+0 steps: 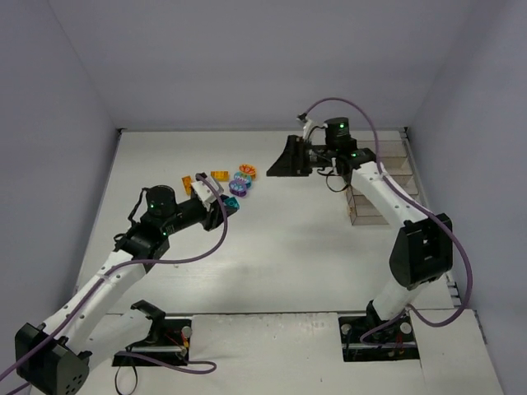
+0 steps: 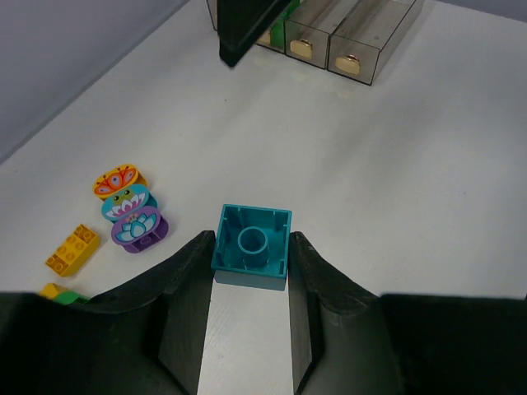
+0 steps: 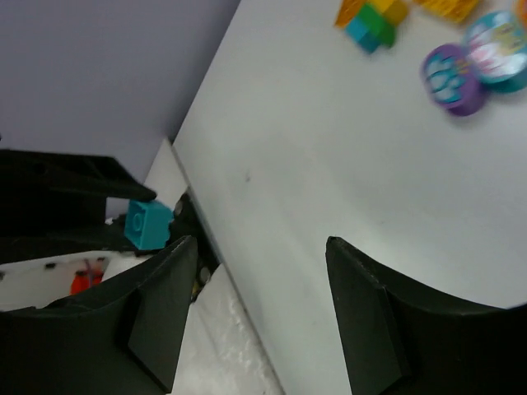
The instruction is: Sort the legos into containers by color
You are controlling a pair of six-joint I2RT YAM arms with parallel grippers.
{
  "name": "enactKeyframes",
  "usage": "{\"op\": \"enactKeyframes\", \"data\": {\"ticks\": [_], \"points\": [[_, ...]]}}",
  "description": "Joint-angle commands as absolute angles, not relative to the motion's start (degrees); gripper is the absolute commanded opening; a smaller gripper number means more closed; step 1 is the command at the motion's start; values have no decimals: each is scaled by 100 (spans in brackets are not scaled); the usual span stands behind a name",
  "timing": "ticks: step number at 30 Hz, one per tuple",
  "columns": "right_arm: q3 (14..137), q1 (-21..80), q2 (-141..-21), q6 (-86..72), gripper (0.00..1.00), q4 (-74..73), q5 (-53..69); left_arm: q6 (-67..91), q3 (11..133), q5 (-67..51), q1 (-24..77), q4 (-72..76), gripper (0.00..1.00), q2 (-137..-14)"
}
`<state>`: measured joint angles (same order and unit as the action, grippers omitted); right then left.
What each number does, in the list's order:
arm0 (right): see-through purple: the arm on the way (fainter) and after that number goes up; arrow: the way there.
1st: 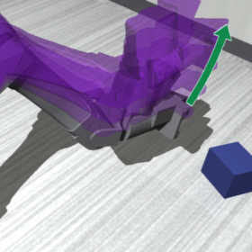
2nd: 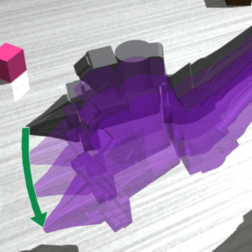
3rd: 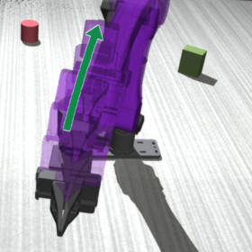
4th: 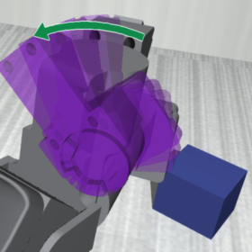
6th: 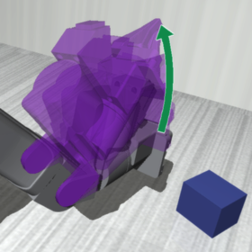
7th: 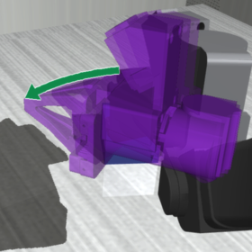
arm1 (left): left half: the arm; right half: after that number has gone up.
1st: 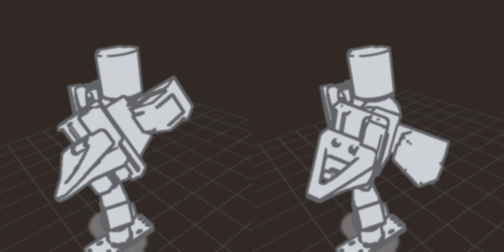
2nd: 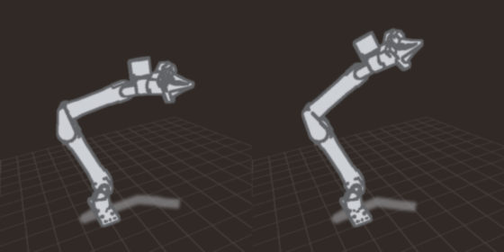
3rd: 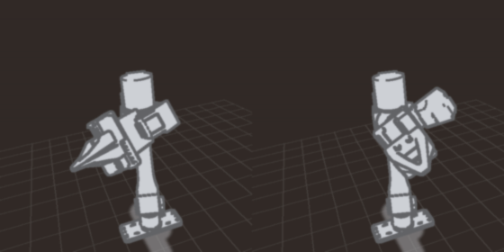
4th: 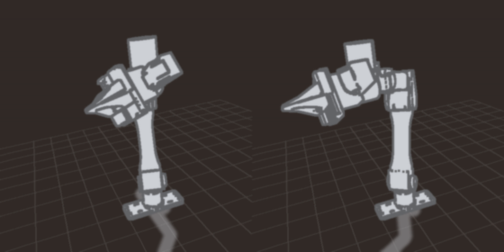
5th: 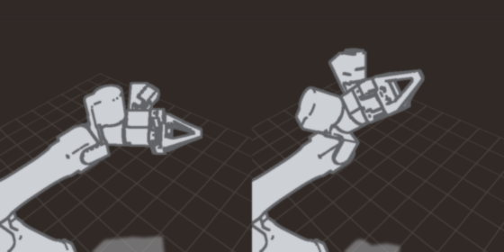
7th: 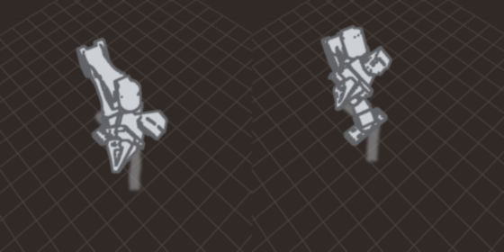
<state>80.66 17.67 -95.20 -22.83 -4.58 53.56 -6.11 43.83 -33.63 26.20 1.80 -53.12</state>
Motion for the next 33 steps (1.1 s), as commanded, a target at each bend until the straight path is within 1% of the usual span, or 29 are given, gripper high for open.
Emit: {"op": "enactKeyframes", "data": {"ticks": [1,8,16,22,27,29,30,33], "points": [[8025,2100,-9527,-2926,60,245,6344,-1142,4465,-3428,2786,1010,12,-5159],[7980,2636,-9624,-3717,60,1168,6652,-1187,4438,-2980,3138,1300,12,-5256],[7910,2900,-9624,-3718,59,1257,6873,-1037,4421,-2707,3173,1863,12,-5475],[7857,3050,-9642,-3718,56,1301,6917,-1019,4526,-2690,3182,2030,12,-5677],[7778,3085,-9606,-3683,47,1318,6873,-976,4509,-2733,3199,2092,12,-5686],[7770,3094,-9624,-3700,40,1336,6864,-941,4509,-2742,3217,2109,12,-5678],[7770,3085,-9641,-3709,38,1336,6856,-940,4500,-2742,3243,2144,12,-5669],[7770,3094,-9677,-3718,30,1353,6864,-879,4482,-2742,3269,2188,12,-5651]]}}
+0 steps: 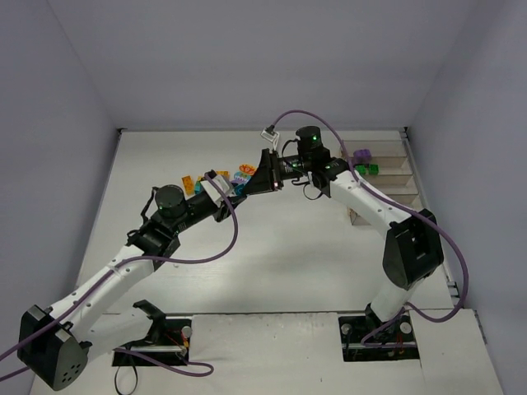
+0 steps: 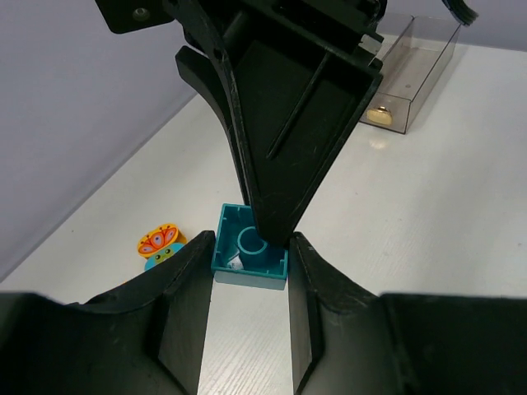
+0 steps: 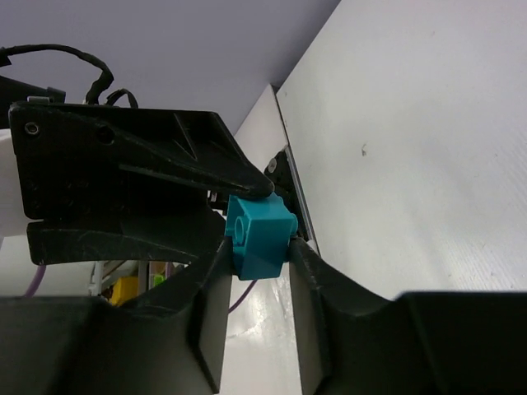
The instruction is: Sort the legos into containers by color
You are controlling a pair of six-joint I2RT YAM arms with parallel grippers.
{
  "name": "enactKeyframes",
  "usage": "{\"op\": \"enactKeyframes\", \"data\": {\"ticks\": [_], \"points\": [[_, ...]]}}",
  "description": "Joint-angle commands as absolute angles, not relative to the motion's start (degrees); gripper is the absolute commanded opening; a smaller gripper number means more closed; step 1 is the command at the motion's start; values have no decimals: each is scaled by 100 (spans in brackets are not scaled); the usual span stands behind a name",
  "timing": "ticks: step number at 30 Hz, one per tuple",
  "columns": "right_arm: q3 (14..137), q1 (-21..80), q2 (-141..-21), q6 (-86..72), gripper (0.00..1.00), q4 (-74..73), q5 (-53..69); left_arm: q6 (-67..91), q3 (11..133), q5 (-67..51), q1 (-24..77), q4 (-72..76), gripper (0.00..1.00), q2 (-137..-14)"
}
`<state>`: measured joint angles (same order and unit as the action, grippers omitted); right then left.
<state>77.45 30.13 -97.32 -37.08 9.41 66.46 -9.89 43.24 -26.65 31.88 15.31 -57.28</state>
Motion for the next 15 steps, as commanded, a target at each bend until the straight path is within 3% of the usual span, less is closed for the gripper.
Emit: {"op": "enactKeyframes", "data": {"ticks": [1,2,5,6,8,9,11,15], "points": [[7770,3085,-9668,-3709,26,1354,6847,-870,4474,-2768,3270,2180,12,-5660],[7761,3085,-9651,-3683,15,1362,6803,-853,4482,-2769,3278,2145,12,-5669],[7752,3076,-9650,-3630,0,1354,6759,-800,4447,-2725,3278,2109,17,-5669],[7743,3076,-9642,-3612,0,1354,6707,-739,4430,-2699,3278,2118,28,-5669],[7708,3032,-9633,-3533,0,1336,6636,-686,4368,-2593,3278,2144,38,-5660],[7673,2997,-9607,-3507,0,1327,6505,-572,4351,-2532,3278,2145,55,-5660],[7551,2770,-9528,-3428,0,1266,6242,-449,4333,-2383,3278,2075,68,-5660],[7348,2111,-9264,-3060,0,819,5311,-141,4263,-2005,3270,1934,77,-5608]]}}
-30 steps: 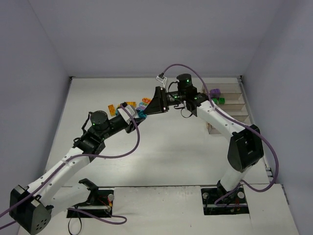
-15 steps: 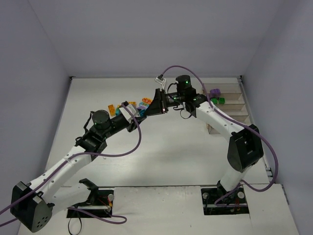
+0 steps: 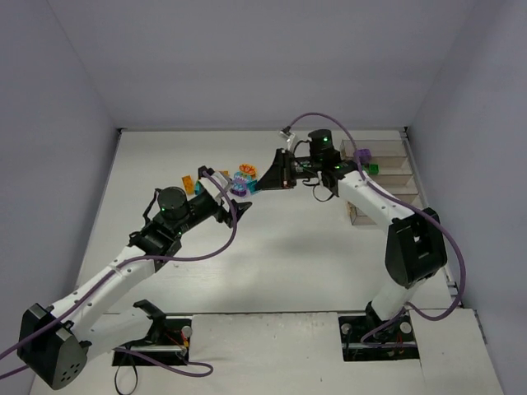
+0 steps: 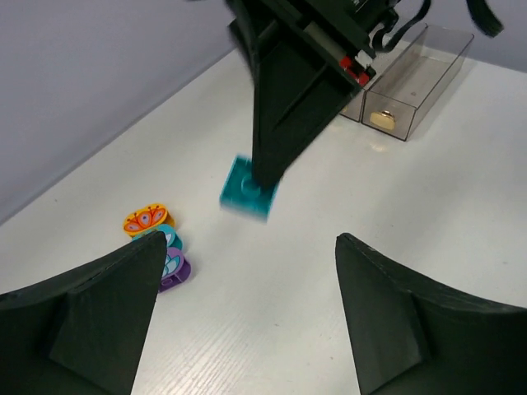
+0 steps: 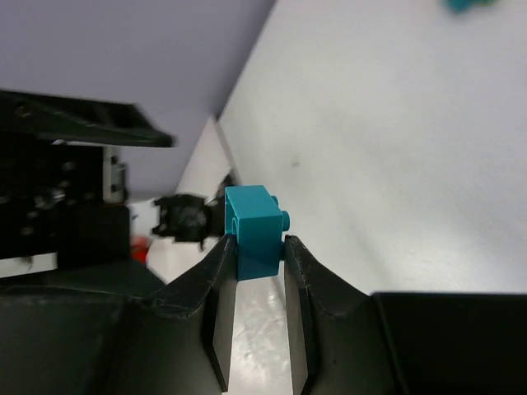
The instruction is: Sort the legos into containers by color
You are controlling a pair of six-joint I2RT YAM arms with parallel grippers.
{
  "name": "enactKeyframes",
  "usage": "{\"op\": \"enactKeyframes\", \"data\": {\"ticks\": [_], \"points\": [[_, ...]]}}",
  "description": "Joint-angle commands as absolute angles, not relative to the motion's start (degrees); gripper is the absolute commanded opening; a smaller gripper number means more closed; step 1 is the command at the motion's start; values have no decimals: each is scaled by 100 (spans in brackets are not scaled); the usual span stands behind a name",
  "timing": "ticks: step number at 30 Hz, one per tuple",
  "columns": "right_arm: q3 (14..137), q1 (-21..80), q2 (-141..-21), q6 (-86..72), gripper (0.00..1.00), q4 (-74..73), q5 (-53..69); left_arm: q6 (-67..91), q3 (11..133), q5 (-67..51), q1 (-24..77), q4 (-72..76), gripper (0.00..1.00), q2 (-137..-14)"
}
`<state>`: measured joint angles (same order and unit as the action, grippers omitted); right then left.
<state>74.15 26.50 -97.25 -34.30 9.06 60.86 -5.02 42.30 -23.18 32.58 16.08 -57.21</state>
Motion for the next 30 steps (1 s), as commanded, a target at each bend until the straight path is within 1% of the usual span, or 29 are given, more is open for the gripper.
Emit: {"op": "enactKeyframes", "data": {"ticks": [1,3,4,6,7,9,10,13,18,24,30], "points": [[7330,1814,-9211,-2780,0,643,5039,-80,4245,-1926,3270,1899,77,-5581],[7374,1557,-9071,-2410,0,39,4328,280,4184,-1575,3252,1785,78,-5511],[7391,1451,-9027,-2225,0,-261,3419,394,4166,-1434,3252,1636,78,-5493],[7374,1179,-8921,-1882,0,-702,2518,711,4157,-1039,3208,1434,78,-5449],[7331,1099,-8877,-1829,0,-808,1678,808,4140,-889,3208,1224,79,-5432],[7199,836,-8772,-1732,0,-966,1066,1150,4140,-520,3155,1003,79,-5432],[7146,757,-8745,-1731,0,-1010,489,1264,4166,-458,3120,741,79,-5423],[7058,396,-8701,-1793,0,-1142,-295,1783,4315,-308,2962,222,79,-5484],[6952,27,-8850,-2030,0,-1222,-887,2276,4491,-325,2725,-526,79,-5756],[7022,-158,-9482,-2206,0,-1204,-1239,2408,4413,-378,2619,-598,79,-5924],[7233,-158,-9861,-2241,0,-993,-1274,2329,4368,-387,2566,-563,79,-5968]]}}
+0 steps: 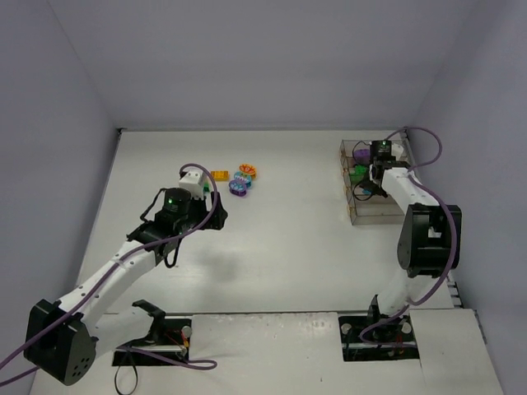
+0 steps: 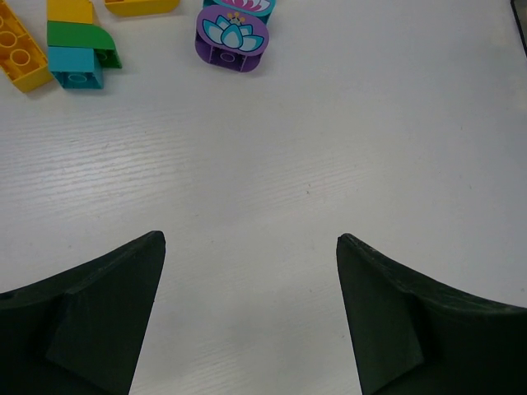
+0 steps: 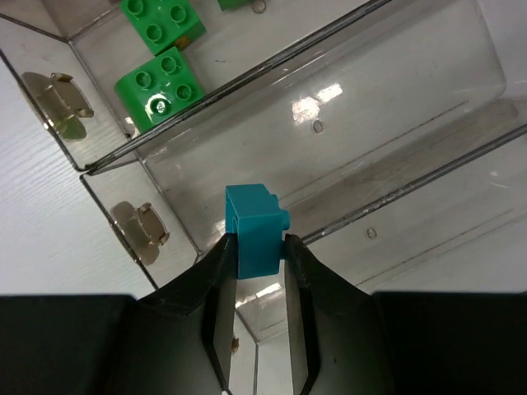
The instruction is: Sort the legos into containers by color
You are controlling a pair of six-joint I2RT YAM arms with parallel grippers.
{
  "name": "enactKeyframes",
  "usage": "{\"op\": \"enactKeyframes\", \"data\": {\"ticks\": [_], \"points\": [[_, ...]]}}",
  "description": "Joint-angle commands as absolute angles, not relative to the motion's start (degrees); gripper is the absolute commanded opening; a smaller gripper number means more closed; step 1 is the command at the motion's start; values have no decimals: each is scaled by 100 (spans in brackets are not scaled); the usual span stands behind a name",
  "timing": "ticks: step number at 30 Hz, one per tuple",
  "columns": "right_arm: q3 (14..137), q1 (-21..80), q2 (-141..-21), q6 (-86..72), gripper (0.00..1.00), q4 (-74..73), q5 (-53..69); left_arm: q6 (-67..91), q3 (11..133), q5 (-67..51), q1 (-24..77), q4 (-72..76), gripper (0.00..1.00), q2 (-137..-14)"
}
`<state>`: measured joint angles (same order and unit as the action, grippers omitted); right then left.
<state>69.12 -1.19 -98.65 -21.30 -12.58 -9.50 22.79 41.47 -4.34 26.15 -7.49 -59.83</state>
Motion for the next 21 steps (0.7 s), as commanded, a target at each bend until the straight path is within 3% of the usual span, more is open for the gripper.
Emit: {"op": "enactKeyframes", "data": {"ticks": [1,4,5,7,8,11,21], "points": [[7251,-158,-9940,-2241,0,-984,-1318,2320,4359,-369,2566,-563,79,-5968],[7321,-193,-10080,-2206,13,-949,-1257,2312,4316,-352,2558,-554,79,-5950],[7339,-202,-10098,-2171,25,-923,-1213,2312,4298,-352,2558,-554,79,-5941],[7374,-202,-10099,-2153,36,-906,-1047,2312,4307,-343,2558,-554,79,-5959],[7383,-202,-10090,-2136,47,-897,-994,2312,4307,-334,2558,-545,79,-5976],[7435,-202,-10020,-2101,57,-888,-835,2320,4394,-334,2523,-545,79,-6090],[7155,-88,-8800,-1995,59,-888,-54,1557,5483,-404,2452,-747,79,-7511]]}}
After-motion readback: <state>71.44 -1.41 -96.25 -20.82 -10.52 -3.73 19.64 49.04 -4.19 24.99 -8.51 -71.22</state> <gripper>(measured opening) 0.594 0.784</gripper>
